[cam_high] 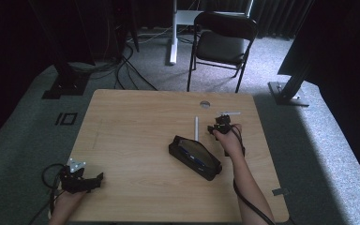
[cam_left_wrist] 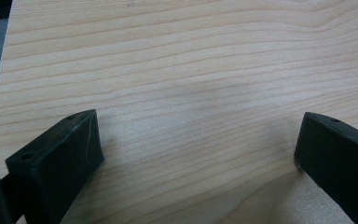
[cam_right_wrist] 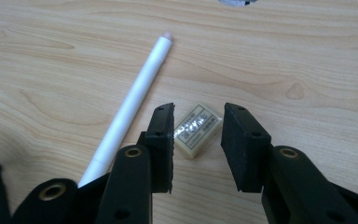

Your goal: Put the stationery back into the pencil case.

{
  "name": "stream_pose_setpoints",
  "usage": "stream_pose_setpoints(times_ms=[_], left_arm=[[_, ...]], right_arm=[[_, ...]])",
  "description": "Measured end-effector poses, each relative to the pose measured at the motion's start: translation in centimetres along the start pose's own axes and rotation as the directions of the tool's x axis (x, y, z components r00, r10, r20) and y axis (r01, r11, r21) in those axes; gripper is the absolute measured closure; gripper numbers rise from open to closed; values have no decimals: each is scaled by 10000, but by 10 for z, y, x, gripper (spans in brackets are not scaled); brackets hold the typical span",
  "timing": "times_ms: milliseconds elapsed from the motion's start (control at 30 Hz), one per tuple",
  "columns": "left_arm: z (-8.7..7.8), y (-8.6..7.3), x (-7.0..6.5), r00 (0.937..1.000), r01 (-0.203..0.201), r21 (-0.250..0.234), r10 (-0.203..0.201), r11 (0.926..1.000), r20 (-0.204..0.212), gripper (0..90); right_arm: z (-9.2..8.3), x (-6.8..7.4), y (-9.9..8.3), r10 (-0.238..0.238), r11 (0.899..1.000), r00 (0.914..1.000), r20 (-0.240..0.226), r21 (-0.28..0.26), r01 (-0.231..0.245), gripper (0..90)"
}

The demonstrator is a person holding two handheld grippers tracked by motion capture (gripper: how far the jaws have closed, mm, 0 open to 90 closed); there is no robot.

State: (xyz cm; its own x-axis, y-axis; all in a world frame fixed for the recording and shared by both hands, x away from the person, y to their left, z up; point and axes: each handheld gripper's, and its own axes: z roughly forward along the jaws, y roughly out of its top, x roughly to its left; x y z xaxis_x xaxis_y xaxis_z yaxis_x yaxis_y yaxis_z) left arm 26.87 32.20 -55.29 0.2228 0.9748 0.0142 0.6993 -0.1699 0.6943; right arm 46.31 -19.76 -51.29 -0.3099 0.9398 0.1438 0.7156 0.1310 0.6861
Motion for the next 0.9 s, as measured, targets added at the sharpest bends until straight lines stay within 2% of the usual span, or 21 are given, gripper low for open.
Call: stream_pose_setpoints(times_ms=[300, 500, 733, 900], left_arm=[[0, 0, 0, 10000, 3, -2, -3, 10000, 0, 9], [0, 0, 0, 10000, 10, -6, -10, 10000, -2, 9], [0, 0, 0, 10000, 3, -2, -3, 10000, -1, 9], [0, 0, 0, 10000, 10, -7, -10, 10000, 0, 9]], right_arm=[[8, -3, 2, 327, 9995, 9994, 141, 22, -327, 580], [16, -5, 2, 818, 9966, 9966, 122, 111, -820, 540], [24, -2, 2, 980, 9948, 9952, 63, 281, -981, 529], [29, 4, 4, 856, 9954, 9961, 195, 410, -863, 535]])
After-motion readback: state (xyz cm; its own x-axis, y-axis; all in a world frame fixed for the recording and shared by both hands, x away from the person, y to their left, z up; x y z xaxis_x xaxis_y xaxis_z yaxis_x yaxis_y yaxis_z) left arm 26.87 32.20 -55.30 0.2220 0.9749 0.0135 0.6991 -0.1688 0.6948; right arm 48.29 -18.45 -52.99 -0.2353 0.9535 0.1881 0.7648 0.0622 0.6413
